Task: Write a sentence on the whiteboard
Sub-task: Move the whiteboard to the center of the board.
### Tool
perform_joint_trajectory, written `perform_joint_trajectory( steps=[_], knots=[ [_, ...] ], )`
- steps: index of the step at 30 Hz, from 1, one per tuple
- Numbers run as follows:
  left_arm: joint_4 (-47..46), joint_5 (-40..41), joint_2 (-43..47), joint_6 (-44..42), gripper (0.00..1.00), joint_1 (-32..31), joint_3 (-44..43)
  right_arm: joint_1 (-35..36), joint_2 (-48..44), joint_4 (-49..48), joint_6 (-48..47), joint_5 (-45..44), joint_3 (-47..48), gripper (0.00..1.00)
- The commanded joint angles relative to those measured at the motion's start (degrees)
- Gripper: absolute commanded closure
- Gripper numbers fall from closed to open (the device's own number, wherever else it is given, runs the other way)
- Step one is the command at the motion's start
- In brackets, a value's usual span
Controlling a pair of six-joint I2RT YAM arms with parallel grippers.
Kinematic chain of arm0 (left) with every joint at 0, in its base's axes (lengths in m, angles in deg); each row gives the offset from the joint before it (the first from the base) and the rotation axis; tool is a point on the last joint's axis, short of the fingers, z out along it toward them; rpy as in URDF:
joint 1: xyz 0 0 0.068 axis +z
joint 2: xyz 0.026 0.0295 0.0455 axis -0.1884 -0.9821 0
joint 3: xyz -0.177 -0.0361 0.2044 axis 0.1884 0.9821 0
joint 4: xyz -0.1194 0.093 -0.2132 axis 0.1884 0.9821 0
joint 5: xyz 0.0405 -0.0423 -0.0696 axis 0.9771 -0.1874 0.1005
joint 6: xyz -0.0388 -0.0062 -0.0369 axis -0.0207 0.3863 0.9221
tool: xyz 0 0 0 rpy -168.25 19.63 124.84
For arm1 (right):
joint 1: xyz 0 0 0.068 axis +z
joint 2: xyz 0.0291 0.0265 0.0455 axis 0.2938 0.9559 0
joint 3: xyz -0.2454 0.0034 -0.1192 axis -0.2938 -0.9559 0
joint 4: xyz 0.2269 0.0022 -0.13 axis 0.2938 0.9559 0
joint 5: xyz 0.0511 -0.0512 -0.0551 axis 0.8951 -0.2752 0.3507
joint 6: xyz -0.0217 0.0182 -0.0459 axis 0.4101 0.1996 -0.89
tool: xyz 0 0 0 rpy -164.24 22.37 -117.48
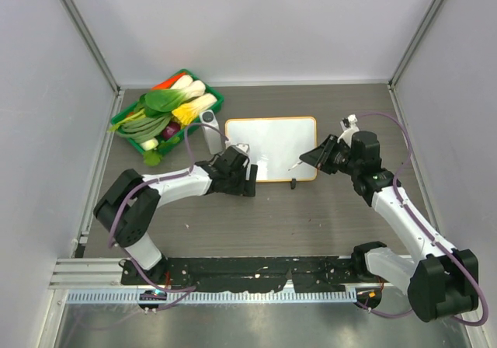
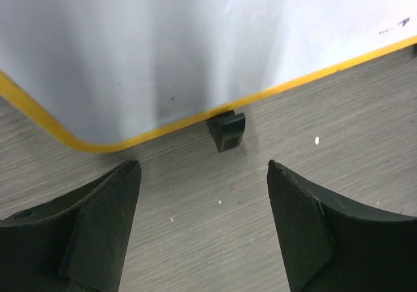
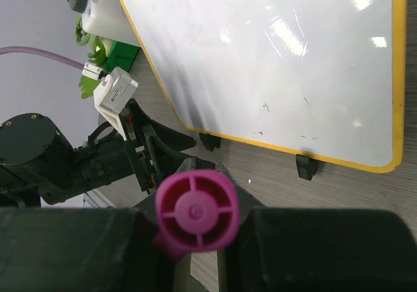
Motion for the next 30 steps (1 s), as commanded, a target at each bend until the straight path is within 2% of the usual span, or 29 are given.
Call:
perform_joint_trajectory(
  steps=[1,4,9,15,21,30],
  knots=[
    [-4.31,7.19,-3.00,0.45,0.22,-2.45,-2.83,-0.83,-0.69,-2.44,-1.15,1.14,-0.07,0.99],
    [-3.25,10.53,-5.47,0.27,0.32,-4.38,-4.42,-1.44,-0.77,-2.44,-1.32,1.84,-0.24,0.98],
    [-3.07,14.40,-7.76,1.33,0.56,-6.59,-5.04,-2.15,-1.65,-2.00,-1.49,2.19,-0.86,0.99],
    [-2.73,15.20,-8.46,2.73,0.98,-7.02,-4.34,-2.85,-2.79,-2.00,-2.11,3.60,-1.21,0.98],
    [-2.29,15.02,-5.39,5.10,1.00,-8.43,-1.70,-2.94,-4.64,-0.69,-3.07,3.33,-1.04,0.99],
    [-0.53,15.73,0.23,14.24,1.00,-12.91,4.19,-2.85,-7.19,1.07,-3.43,3.16,-1.21,0.99]
  ],
)
